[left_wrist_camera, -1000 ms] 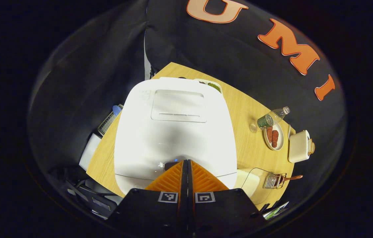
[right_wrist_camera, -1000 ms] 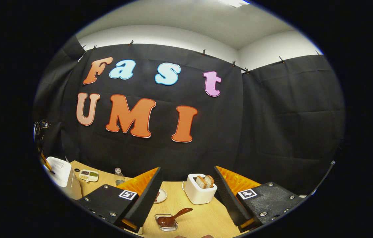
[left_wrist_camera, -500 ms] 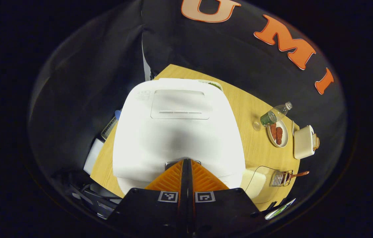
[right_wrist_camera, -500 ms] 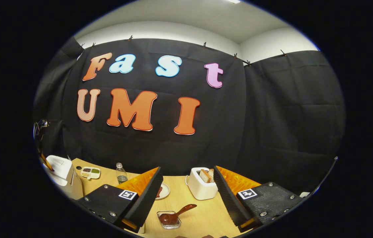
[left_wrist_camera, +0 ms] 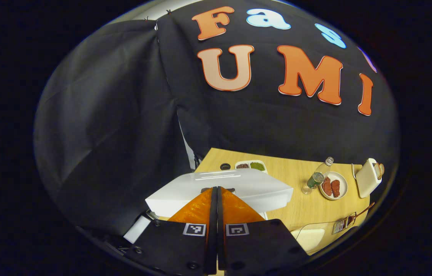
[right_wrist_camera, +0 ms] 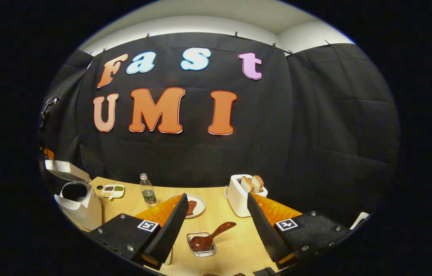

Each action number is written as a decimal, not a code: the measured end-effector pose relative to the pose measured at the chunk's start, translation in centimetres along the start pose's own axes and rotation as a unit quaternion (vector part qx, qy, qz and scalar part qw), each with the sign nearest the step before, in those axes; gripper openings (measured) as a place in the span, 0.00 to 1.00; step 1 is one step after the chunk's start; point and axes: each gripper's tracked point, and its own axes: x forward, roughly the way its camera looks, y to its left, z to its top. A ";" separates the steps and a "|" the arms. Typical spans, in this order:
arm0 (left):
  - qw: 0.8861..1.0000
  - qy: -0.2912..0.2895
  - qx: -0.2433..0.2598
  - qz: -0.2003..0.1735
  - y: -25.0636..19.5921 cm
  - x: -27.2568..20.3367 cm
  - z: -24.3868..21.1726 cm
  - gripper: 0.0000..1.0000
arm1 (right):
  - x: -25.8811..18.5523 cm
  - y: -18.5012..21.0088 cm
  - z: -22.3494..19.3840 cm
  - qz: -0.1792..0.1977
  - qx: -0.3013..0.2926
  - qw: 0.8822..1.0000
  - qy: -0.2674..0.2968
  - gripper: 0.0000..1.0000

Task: Close the left gripper, press the button to open the rice cooker; take a wooden spoon from the chopstick holder with the right hand, scoop a spoonful of rice and pour it into the rice cooker, then put the wooden spoon back into the chopstick holder.

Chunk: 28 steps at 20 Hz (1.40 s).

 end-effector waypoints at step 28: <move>0.979 -0.202 -0.019 0.009 -7.8 -17.6 1.2 0.91 | 13.2 2.7 -20.5 0.136 0.170 0.940 0.261 0.60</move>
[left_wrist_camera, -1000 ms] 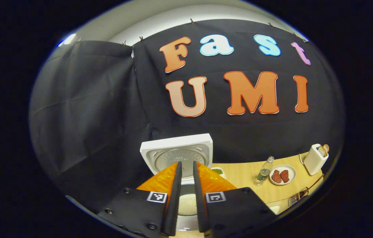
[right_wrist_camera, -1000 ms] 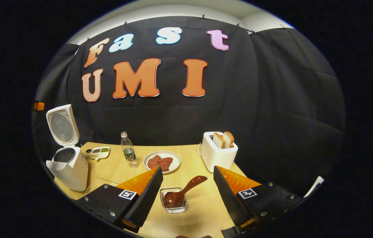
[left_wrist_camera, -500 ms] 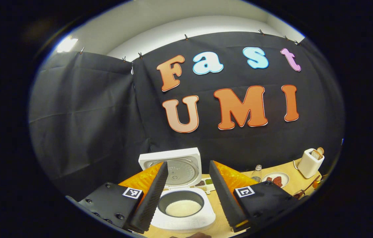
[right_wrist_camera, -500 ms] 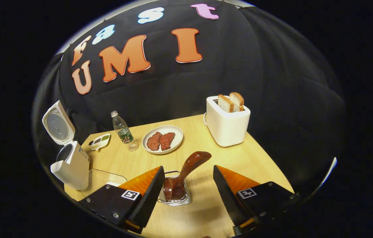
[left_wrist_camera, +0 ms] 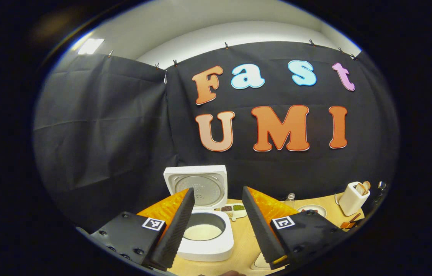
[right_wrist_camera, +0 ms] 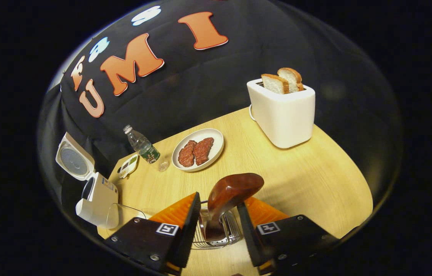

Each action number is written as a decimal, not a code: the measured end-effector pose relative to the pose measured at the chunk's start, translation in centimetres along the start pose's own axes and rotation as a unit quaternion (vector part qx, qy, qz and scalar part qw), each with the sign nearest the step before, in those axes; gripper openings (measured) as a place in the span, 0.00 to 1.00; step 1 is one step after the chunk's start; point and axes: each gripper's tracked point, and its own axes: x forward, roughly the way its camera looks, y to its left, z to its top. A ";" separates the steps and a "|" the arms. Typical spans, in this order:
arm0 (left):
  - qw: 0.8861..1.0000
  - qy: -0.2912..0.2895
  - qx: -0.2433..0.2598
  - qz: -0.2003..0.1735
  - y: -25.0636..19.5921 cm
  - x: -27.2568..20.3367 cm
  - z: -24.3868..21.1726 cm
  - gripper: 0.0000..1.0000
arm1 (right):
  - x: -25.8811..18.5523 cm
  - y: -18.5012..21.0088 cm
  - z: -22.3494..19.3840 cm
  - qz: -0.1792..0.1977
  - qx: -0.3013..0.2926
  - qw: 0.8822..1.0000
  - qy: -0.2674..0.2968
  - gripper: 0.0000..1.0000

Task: Close the left gripper, press the button to open the rice cooker; take a wooden spoon from the chopstick holder with the right hand, scoop a spoonful of rice and pour it into the rice cooker, then put the wooden spoon back into the chopstick holder.

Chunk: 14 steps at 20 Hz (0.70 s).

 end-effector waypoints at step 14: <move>0.996 -0.008 0.007 -0.090 -1.2 4.7 -0.8 0.87 | -3.7 1.6 2.1 -0.061 0.056 0.994 -0.068 0.11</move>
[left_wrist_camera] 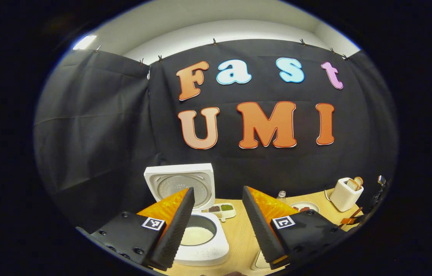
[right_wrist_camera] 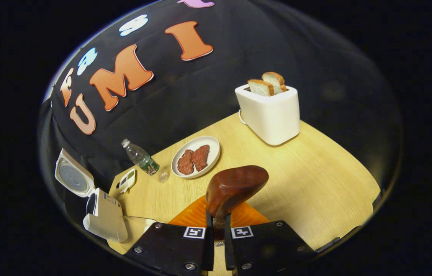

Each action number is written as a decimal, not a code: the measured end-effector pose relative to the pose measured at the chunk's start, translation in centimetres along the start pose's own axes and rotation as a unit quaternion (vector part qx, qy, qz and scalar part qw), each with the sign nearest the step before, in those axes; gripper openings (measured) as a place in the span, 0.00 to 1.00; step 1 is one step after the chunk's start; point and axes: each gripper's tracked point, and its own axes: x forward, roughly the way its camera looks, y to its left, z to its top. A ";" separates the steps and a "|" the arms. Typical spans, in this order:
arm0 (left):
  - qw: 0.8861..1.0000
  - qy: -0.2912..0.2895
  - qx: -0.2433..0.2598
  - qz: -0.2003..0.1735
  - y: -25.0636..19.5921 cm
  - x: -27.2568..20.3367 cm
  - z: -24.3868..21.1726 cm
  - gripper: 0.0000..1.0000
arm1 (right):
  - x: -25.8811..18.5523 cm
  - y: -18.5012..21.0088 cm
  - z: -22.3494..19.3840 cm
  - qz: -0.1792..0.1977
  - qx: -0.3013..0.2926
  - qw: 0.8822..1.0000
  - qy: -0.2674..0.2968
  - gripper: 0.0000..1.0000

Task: Close the left gripper, press the button to open the rice cooker; take a wooden spoon from the chopstick holder with the right hand, scoop a spoonful of rice and pour it into the rice cooker, then put the wooden spoon back into the chopstick holder.

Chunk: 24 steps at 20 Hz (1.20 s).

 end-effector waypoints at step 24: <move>0.999 0.036 -0.011 -0.039 7.9 3.9 -5.5 0.97 | -3.7 16.4 -8.7 -0.017 -0.330 0.941 -0.073 0.11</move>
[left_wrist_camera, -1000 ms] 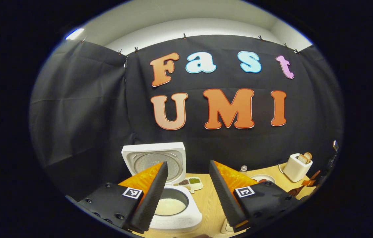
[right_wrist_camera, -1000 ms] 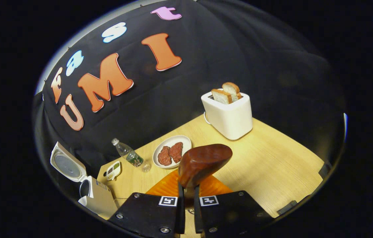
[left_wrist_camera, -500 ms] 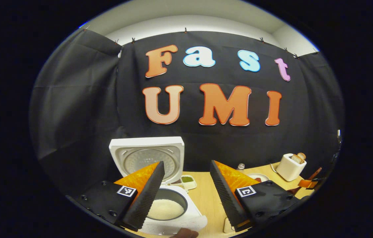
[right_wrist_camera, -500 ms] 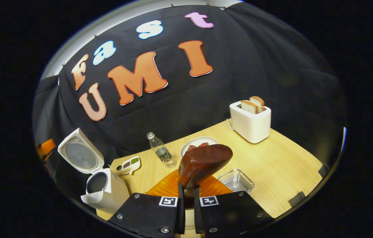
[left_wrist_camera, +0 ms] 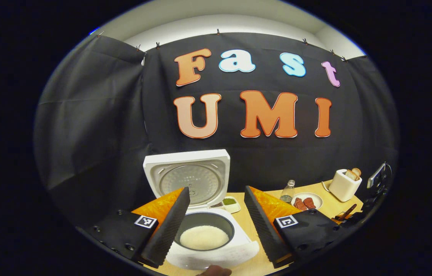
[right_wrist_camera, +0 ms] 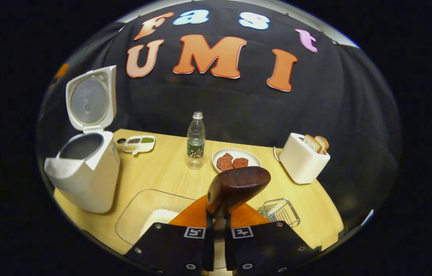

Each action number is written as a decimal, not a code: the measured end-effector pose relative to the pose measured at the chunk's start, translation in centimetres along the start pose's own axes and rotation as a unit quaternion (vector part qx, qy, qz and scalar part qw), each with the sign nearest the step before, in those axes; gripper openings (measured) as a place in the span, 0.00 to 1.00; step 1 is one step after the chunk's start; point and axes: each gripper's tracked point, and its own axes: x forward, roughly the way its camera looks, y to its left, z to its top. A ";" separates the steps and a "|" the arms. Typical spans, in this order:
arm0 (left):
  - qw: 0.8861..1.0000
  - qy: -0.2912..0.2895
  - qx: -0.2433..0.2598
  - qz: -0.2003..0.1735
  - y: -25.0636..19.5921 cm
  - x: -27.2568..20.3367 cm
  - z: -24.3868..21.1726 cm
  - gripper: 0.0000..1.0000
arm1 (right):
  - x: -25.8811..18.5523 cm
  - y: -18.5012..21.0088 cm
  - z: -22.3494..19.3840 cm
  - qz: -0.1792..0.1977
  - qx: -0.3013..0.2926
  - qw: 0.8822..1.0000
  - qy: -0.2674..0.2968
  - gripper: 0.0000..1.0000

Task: Close the left gripper, press the button to open the rice cooker; take a wooden spoon from the chopstick holder with the right hand, scoop a spoonful of rice and pour it into the rice cooker, then put the wooden spoon back into the chopstick holder.

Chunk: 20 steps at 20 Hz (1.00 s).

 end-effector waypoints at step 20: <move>0.998 0.026 0.049 -0.009 3.5 0.5 -1.9 0.97 | -0.3 9.6 -4.2 -0.003 0.032 0.999 0.002 0.08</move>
